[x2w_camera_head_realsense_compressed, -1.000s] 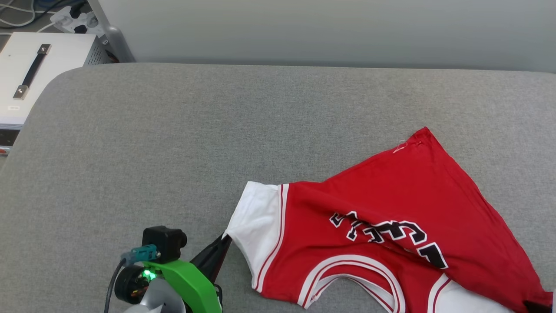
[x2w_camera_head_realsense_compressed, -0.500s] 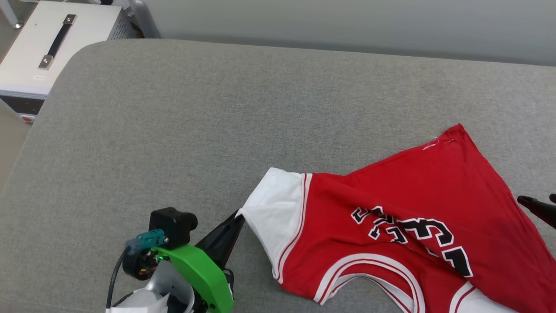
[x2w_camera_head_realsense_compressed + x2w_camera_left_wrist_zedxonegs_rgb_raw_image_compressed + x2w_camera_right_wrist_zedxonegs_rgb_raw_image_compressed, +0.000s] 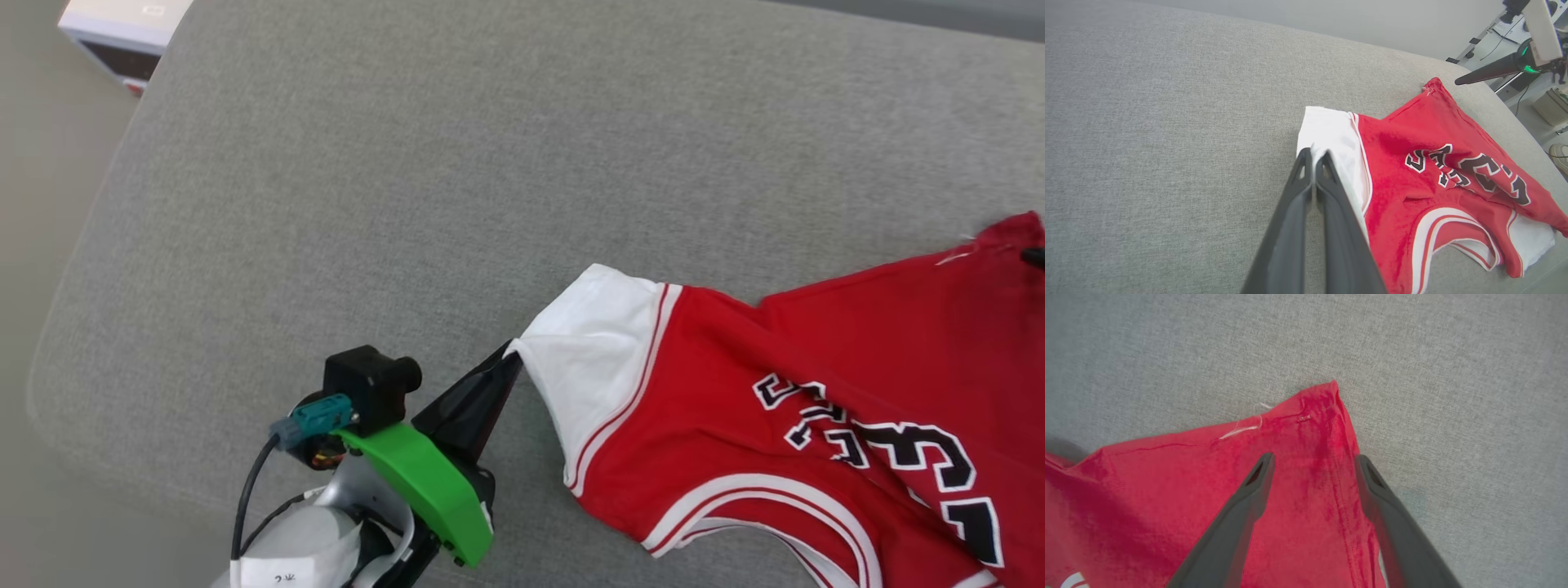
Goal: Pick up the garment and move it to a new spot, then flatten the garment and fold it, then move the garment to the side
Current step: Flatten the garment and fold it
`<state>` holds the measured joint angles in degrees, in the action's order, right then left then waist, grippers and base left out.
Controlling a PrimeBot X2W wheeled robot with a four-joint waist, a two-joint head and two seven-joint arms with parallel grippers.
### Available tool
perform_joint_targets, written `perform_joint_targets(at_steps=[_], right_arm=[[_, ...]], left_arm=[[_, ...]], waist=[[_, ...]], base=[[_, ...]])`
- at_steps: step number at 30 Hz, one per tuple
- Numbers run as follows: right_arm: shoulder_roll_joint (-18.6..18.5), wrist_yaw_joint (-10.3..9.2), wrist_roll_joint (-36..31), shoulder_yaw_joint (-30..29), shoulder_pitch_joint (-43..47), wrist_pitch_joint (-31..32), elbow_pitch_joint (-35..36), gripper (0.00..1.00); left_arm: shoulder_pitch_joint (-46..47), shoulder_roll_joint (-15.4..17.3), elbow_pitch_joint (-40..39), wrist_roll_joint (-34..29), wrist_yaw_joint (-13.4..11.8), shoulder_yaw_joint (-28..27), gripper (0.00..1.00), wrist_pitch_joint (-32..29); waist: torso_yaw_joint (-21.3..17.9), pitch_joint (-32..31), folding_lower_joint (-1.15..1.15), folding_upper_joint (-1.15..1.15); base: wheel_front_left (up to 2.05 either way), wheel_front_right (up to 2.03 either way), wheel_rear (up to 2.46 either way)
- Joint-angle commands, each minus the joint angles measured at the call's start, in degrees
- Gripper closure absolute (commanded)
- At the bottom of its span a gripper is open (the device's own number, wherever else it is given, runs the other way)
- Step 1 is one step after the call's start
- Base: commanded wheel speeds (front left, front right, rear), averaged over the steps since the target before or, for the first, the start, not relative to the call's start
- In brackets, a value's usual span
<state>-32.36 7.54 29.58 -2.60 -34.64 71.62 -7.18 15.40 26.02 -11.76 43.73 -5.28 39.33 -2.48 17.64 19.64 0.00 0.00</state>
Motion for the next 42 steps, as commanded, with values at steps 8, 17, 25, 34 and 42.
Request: perform_joint_targets(at_steps=[8, 17, 25, 34, 42], right_arm=[[-2.17, -0.05, -2.55, 2.91, -2.25, -0.49, -5.84, 0.00], [-2.86, -0.05, -1.76, 5.65, 0.01, -0.58, -8.73, 0.64], [-2.46, -0.05, -0.20, 6.93, -0.13, -5.94, -8.62, 1.00], [-3.43, -0.05, 2.36, 9.24, -0.79, -17.09, -8.01, 1.00], [-4.93, -0.05, 4.43, 10.13, -1.65, -27.80, -7.43, 1.00]], left_arm=[[2.33, -1.82, 1.22, -0.94, 0.96, 0.52, 1.00, 1.61], [3.16, -2.52, 2.70, -0.94, 1.17, 0.64, 1.00, 2.29], [3.09, -2.12, 3.90, -0.48, 0.82, 0.12, 1.00, 2.40], [2.50, -0.41, 4.74, 0.37, -0.16, -2.02, 1.00, 3.05], [2.99, 2.60, 3.72, 0.95, -1.71, -5.38, 1.00, 2.92]], waist=[[5.09, 5.45, 0.00, 0.00], [6.03, 6.18, 0.00, 0.00], [5.18, 4.15, 0.00, 0.00], [1.62, -2.06, 0.00, 0.00], [-3.45, -8.65, 0.00, 0.00]], base=[[0.00, 0.00, 0.00], [0.00, 0.00, 0.00], [0.00, 0.00, 0.00], [0.00, 0.00, 0.00], [0.00, 0.00, 0.00]])
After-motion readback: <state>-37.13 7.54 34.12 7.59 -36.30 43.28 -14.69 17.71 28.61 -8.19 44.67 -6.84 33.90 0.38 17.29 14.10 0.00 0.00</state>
